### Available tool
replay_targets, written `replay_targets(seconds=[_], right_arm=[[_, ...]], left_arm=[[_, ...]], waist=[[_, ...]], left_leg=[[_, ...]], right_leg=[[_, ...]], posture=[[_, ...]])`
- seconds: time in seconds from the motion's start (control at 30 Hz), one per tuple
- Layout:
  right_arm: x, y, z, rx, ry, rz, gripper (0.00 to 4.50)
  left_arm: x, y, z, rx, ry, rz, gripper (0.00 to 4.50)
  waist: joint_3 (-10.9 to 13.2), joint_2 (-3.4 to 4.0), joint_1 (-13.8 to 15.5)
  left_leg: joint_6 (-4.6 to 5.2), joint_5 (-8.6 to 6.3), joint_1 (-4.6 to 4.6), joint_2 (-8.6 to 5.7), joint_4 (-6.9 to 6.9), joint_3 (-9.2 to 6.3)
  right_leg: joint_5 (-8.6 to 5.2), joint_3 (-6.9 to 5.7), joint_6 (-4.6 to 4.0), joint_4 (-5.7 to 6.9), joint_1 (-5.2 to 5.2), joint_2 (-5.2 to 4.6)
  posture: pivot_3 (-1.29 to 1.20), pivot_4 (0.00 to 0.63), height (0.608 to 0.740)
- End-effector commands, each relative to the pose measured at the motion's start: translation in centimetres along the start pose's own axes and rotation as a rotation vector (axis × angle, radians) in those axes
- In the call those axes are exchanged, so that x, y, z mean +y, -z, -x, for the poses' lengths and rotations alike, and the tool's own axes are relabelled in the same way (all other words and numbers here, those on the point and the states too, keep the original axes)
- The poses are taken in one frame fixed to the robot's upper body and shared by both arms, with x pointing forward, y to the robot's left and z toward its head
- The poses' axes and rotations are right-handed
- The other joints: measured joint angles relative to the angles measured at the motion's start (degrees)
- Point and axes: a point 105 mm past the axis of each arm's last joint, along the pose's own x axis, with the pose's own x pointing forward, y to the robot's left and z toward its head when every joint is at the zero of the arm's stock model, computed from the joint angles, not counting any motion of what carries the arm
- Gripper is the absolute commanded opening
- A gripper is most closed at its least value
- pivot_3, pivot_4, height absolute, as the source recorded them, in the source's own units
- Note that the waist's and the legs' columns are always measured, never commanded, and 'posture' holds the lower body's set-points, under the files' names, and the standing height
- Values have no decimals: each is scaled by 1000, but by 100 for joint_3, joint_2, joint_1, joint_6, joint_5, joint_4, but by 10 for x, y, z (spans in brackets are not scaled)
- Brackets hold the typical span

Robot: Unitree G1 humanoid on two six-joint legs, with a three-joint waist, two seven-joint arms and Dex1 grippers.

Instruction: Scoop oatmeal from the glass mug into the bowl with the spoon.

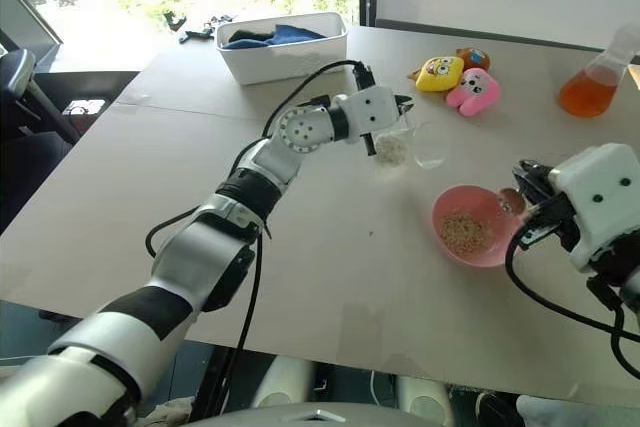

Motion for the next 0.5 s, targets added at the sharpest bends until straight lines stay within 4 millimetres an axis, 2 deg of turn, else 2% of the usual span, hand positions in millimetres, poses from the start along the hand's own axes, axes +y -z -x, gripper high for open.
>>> replay_targets(seconds=[0.03, 0.1, 0.23, 0.37, 0.5], right_arm=[[-29, -25, 3, -210, 128, -348, 0], [-36, -39, 0, -303, 128, -514, 0], [-26, -62, -21, -408, 39, -735, 0], [-15, -70, -38, -412, -29, -799, 0], [0, -67, -61, -367, -85, -820, 0]], left_arm=[[18, -12, 7, -52, -91, 52, 90], [18, -9, 11, -44, -113, 91, 90], [17, -7, 18, -30, -184, 171, 90], [20, -6, 25, -5, -214, 186, 90], [27, -11, 31, -14, -257, 207, 90]], waist=[[0, 0, -6], [0, 1, -25], [-1, 4, -54], [-1, 4, -31], [-1, 5, -3]], left_leg=[[-1, 0, 1, 0, 2, 0], [-1, 1, 8, 4, 3, -1], [5, -3, 20, 5, 3, -4], [3, -2, 13, 6, 4, -5], [-15, 9, 9, 5, 8, -6]], right_leg=[[0, 1, 0, 3, 1, 0], [1, 8, -1, 8, 2, -1], [1, 17, -1, 19, 4, 1], [1, 9, -1, 15, 5, 4], [2, 13, -1, 12, 4, 0]], posture=[[0, 150, 740], [0, 150, 740], [0, 150, 740], [0, 150, 740], [0, 150, 740]])
